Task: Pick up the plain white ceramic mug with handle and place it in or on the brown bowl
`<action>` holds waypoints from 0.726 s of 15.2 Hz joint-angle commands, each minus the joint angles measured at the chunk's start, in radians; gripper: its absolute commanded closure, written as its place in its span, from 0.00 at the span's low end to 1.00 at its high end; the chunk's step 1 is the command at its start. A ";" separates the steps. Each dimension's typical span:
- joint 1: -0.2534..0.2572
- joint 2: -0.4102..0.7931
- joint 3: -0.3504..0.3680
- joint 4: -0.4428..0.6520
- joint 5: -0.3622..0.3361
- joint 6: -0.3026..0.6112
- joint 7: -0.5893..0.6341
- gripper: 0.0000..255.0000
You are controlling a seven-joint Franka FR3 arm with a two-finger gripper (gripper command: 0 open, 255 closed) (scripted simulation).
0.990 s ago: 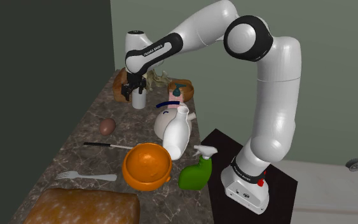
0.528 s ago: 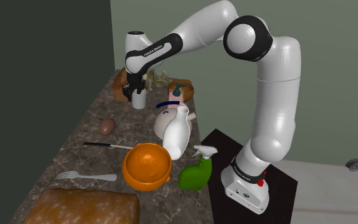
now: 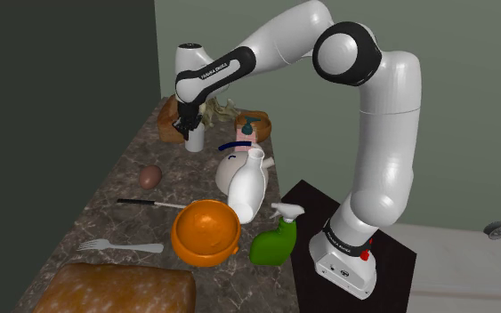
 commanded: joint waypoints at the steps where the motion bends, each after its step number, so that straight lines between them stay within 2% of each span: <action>1: 0.000 0.000 0.000 0.000 0.000 0.000 0.000 1.00; 11: -0.005 -0.068 0.008 0.041 0.016 -0.108 -0.013 1.00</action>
